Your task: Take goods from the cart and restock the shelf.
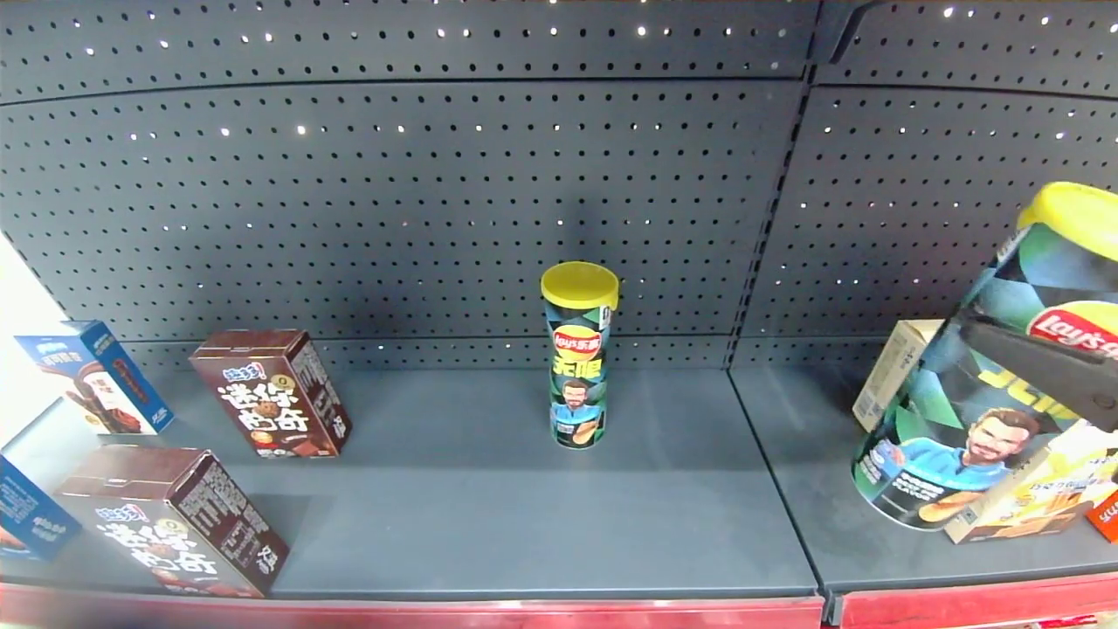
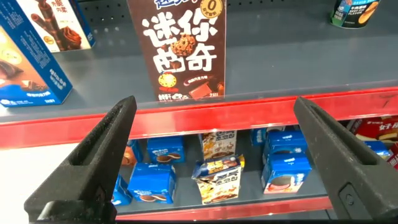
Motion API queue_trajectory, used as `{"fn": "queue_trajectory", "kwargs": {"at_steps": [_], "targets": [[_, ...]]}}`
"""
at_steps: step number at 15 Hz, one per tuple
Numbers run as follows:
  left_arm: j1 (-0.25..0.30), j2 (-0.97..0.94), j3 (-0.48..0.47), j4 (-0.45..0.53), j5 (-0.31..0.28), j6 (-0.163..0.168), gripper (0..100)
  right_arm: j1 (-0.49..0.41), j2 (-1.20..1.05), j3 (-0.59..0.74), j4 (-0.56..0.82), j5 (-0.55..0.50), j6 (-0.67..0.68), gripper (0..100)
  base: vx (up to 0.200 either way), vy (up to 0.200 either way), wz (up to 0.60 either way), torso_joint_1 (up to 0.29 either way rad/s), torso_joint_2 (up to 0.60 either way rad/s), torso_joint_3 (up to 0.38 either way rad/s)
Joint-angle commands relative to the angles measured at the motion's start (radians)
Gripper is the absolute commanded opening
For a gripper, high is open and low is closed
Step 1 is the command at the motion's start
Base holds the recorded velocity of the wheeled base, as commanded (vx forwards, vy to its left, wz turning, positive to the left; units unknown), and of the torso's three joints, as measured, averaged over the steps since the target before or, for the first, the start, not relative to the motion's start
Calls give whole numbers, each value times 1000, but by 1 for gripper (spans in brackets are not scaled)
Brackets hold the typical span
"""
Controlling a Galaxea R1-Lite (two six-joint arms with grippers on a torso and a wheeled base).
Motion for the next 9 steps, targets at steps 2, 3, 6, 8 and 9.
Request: {"fn": "queue_trajectory", "kwargs": {"at_steps": [2,3,6,8,9], "targets": [[0,2,0,0,0,0,100,-3,116,-19,-25,21,-2,0,0,0,0,0,0,0],[0,2,0,0,0,0,100,-3,118,-19,-25,22,-2,0,0,0,0,0,0,0],[0,2,0,0,0,0,100,-23,158,-24,-29,21,-4,0,0,0,0,0,0,0],[0,2,0,0,0,2,100,-29,176,-32,-22,13,-4,0,0,0,0,0,0,0],[0,0,0,0,-3,8,100,-31,176,-29,-19,10,-5,0,0,0,0,0,0,0]]}}
